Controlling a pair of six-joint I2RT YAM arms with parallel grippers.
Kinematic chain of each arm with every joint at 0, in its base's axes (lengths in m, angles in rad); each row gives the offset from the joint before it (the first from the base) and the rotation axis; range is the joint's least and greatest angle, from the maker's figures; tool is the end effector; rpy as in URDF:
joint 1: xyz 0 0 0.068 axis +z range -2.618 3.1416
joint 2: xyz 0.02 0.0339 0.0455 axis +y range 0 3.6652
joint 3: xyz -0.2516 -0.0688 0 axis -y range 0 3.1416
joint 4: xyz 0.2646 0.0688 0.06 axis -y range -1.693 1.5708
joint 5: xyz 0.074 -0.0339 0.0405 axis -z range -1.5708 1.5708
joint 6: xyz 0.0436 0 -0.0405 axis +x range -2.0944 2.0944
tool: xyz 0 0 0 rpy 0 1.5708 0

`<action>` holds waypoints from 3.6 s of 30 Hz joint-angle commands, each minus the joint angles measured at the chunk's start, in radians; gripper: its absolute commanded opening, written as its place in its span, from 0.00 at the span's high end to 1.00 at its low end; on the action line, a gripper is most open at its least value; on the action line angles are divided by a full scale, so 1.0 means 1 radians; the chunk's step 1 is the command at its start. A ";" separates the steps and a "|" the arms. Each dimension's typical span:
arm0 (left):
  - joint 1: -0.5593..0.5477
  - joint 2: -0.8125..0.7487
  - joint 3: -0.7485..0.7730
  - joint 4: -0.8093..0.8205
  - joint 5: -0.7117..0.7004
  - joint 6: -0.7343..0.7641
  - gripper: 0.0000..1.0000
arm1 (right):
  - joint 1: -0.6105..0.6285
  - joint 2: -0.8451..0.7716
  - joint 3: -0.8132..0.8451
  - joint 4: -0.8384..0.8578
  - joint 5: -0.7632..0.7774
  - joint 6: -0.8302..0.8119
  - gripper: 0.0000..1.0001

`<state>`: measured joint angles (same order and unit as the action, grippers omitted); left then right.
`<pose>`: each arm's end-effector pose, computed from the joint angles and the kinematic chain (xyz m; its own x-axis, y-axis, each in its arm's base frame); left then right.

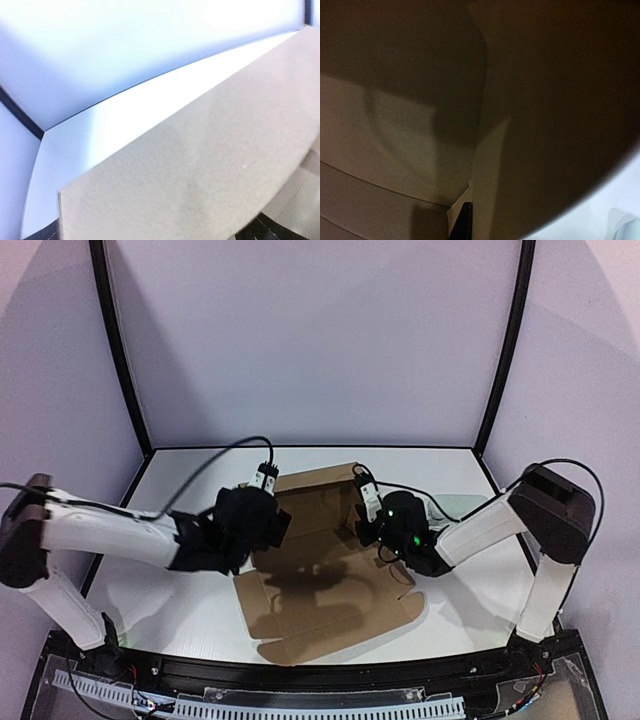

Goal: Fold the paper box

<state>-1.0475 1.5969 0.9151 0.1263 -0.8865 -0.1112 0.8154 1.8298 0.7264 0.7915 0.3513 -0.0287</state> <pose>0.2072 -0.2916 0.1913 -0.2862 0.3556 -0.8897 0.1879 0.9314 0.3118 0.2623 0.2566 0.1123 -0.1971 -0.2486 -0.9483 -0.4648 0.8754 -0.1329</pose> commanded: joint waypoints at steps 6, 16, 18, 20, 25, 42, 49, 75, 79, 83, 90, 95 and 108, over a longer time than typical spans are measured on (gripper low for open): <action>-0.020 -0.282 0.307 -0.568 0.607 0.095 0.01 | 0.015 -0.193 0.171 -0.436 -0.100 -0.226 1.00; -0.019 -0.340 0.459 -0.775 0.761 0.195 0.01 | -0.037 -0.276 0.399 -0.958 -0.223 -0.431 1.00; -0.020 -0.348 0.430 -0.783 0.731 0.175 0.01 | -0.055 -0.305 0.408 -0.978 -0.264 -0.399 1.00; -0.020 -0.352 0.389 -0.786 0.692 0.128 0.01 | -0.063 -0.332 0.409 -0.989 -0.294 -0.373 1.00; -0.020 -0.379 0.269 -0.751 0.621 0.000 0.01 | -0.065 -0.360 0.414 -1.021 -0.270 -0.355 1.00; -0.020 -0.441 0.141 -0.616 0.488 -0.214 0.01 | -0.047 -0.359 0.454 -1.125 -0.324 -0.528 1.00; -0.018 -0.270 0.316 -0.551 0.621 -0.192 0.01 | -0.024 -0.374 0.476 -1.074 -0.363 -0.592 1.00; 0.124 -0.102 0.368 -0.528 1.139 -0.339 0.05 | -0.015 -0.364 0.518 -1.057 -0.382 -0.603 1.00; 0.124 -0.086 0.377 -0.511 1.146 -0.361 0.26 | -0.015 -0.359 0.503 -1.018 -0.363 -0.586 1.00; 0.124 -0.068 0.397 -0.525 1.133 -0.369 0.38 | -0.015 -0.358 0.484 -0.968 -0.357 -0.568 1.00; 0.125 -0.078 0.400 -0.526 1.066 -0.393 0.52 | -0.015 -0.345 0.466 -0.974 -0.301 -0.588 0.74; 0.125 -0.087 0.389 -0.508 1.065 -0.420 0.56 | -0.016 -0.336 0.436 -0.958 -0.289 -0.603 0.62; 0.125 -0.097 0.359 -0.467 1.249 -0.368 0.60 | -0.040 -0.233 0.465 -0.841 -0.388 -0.640 0.59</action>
<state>-0.9093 1.5311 1.2800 -0.3980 0.2254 -0.5228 0.7902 1.5604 1.1713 -0.1207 0.0217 -0.6553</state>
